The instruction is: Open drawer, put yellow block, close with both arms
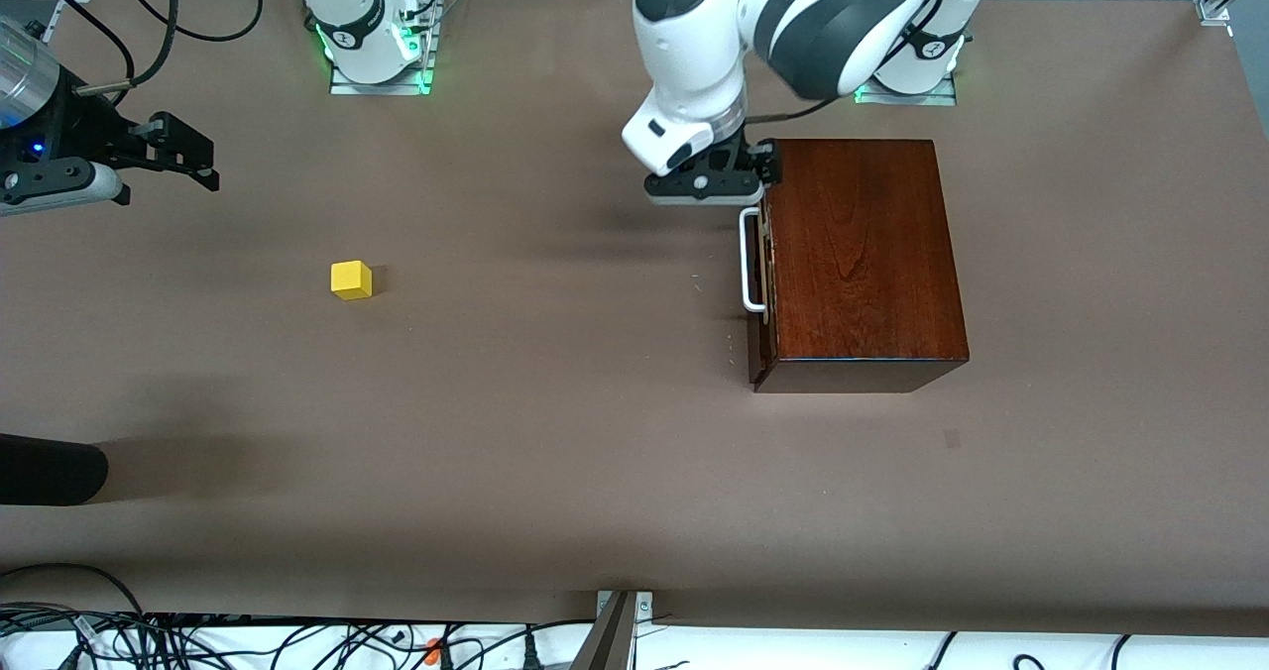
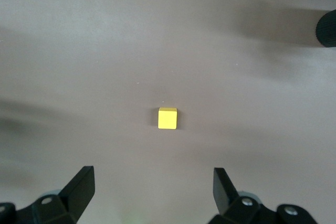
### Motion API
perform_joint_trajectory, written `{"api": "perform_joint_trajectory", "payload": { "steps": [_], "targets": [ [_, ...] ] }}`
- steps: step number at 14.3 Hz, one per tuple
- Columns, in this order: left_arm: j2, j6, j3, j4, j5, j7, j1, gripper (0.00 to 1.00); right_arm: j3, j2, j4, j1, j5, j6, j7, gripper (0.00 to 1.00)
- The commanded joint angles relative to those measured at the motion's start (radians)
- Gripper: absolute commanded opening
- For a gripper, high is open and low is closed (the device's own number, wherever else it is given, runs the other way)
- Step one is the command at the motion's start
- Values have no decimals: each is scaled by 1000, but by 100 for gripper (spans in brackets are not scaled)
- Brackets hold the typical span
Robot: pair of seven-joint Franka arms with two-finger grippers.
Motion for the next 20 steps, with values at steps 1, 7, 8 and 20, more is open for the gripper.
{"api": "perform_joint_trajectory", "payload": {
  "steps": [1, 7, 8, 20],
  "targets": [
    [35, 57, -1, -43, 65, -59, -4, 100, -4, 5, 22, 3, -13, -21, -9, 100],
    [157, 119, -1, -47, 178, -152, -8, 100, -4, 5, 22, 3, -13, -21, -7, 100],
    [173, 121, 0, -47, 181, -154, -11, 100, -4, 5, 22, 1, -13, -21, -7, 100],
    [248, 123, 8, -43, 281, -192, -20, 100, -5, 6, 22, 0, -22, -19, -7, 100]
  ]
}}
